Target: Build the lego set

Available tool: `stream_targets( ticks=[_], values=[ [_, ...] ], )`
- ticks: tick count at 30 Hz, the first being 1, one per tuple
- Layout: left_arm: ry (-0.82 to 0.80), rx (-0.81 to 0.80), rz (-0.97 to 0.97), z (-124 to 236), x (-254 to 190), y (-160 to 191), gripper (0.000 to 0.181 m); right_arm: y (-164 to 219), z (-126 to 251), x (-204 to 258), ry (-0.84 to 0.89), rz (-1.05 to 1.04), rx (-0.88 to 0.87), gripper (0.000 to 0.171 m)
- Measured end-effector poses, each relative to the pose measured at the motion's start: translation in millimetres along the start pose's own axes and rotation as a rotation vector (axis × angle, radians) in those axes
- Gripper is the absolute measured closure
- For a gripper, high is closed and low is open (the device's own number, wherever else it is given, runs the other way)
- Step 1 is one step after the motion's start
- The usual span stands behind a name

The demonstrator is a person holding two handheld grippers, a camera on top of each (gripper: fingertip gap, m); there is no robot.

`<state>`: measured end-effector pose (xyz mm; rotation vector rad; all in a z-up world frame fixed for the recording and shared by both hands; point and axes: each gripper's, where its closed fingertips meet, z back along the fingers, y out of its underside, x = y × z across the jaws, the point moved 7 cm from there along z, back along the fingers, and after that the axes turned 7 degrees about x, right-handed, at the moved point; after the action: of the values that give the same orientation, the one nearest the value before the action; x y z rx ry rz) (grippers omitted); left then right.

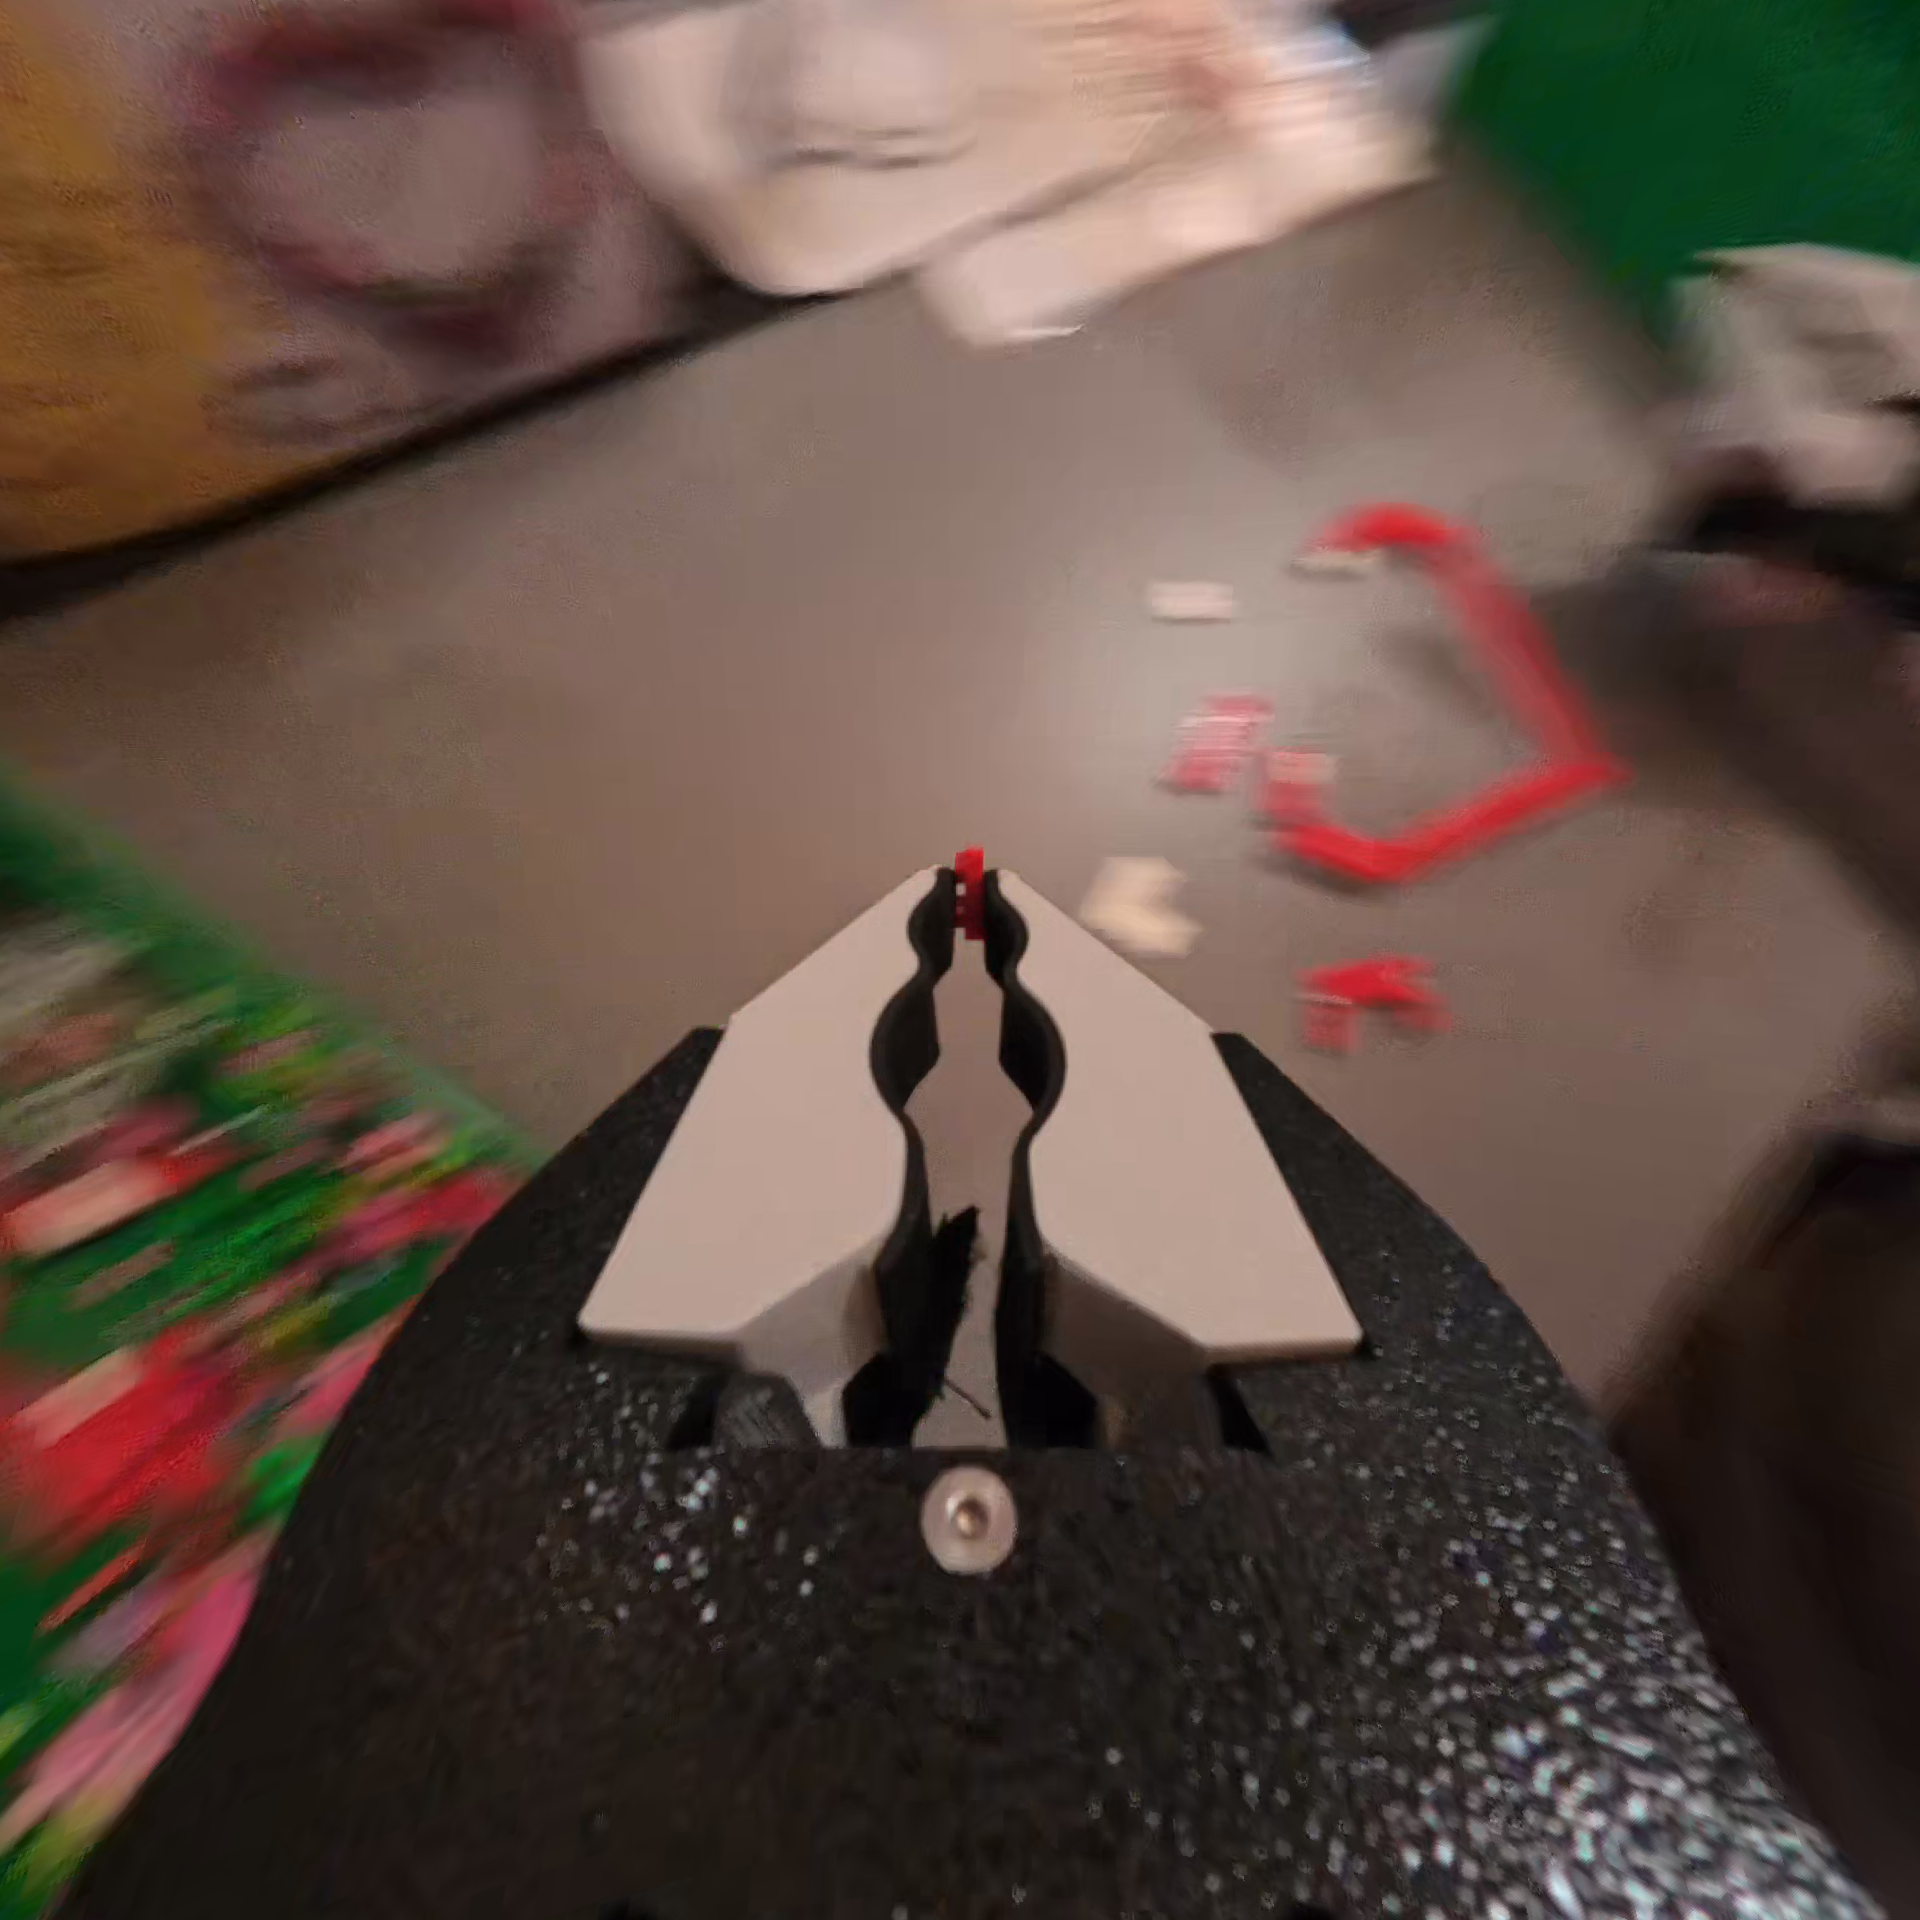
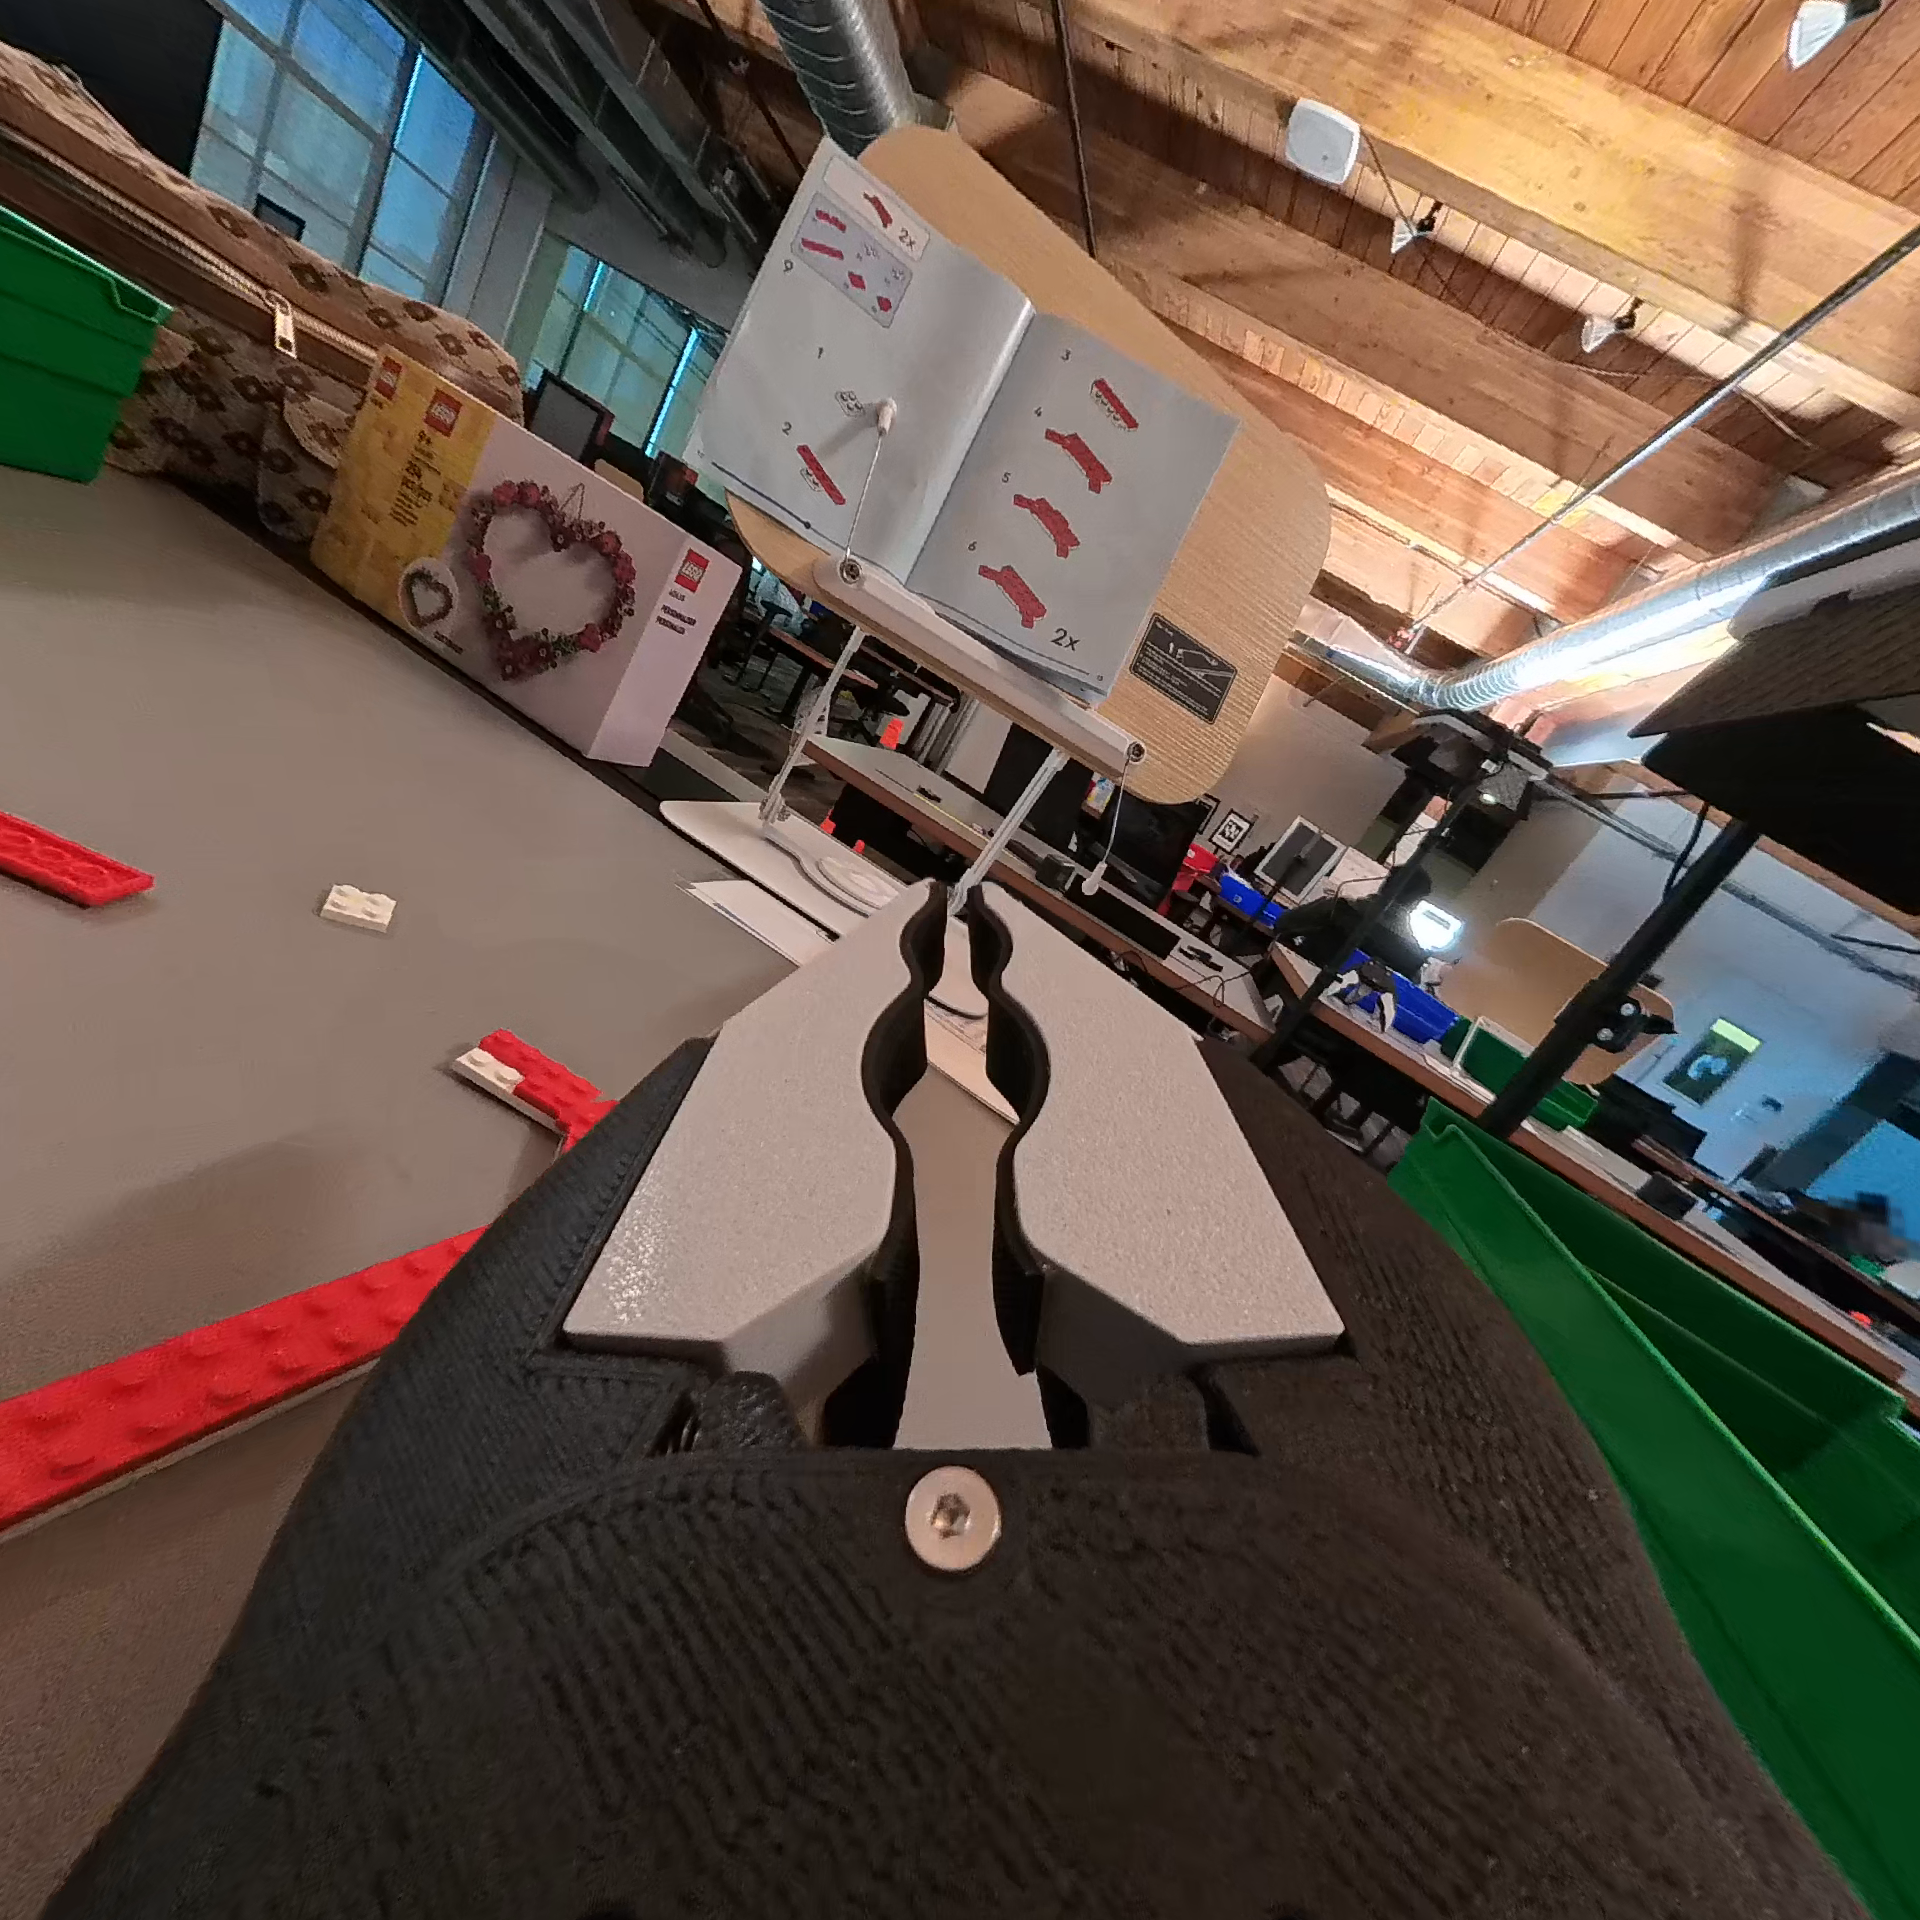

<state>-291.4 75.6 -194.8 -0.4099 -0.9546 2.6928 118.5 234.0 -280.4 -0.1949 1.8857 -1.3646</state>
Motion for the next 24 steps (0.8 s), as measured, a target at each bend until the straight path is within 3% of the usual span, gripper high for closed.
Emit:
stream_targets(
  ticks=[1,4,6,10,18,20,24],
  values=[
    [0.179,-0.002,-0.026,-6.7,-32.8,-0.1,0.178,-0.4,0.3,0.1,-0.003,-0.004,-0.004,0.169],
    [0.454,0.036,-0.008,-37.0,-99.1,10.0,0.179,-1.0,1.2,0.0,-0.009,-0.013,-0.01,0.169],
    [0.471,0.085,-0.041,-64.7,-129.0,21.0,0.178,-1.8,2.4,0.4,-0.016,-0.018,-0.015,0.169],
    [0.38,0.108,-0.271,-110.3,-181.1,36.6,0.178,-4.8,4.4,4.0,-0.041,-0.009,-0.029,0.169],
    [-0.278,0.138,-1.031,-157.2,-229.0,56.1,0.179,-11.1,6.2,10.1,-0.069,0.031,-0.056,0.169],
    [-0.272,0.146,-1.106,-162.9,-238.1,64.1,0.179,-11.7,6.3,9.7,-0.073,0.019,-0.06,0.169],
    [-0.212,0.161,-1.066,-168.6,-244.0,70.7,0.179,-11.6,6.5,8.4,-0.075,-0.007,-0.062,0.169]
  ],
)
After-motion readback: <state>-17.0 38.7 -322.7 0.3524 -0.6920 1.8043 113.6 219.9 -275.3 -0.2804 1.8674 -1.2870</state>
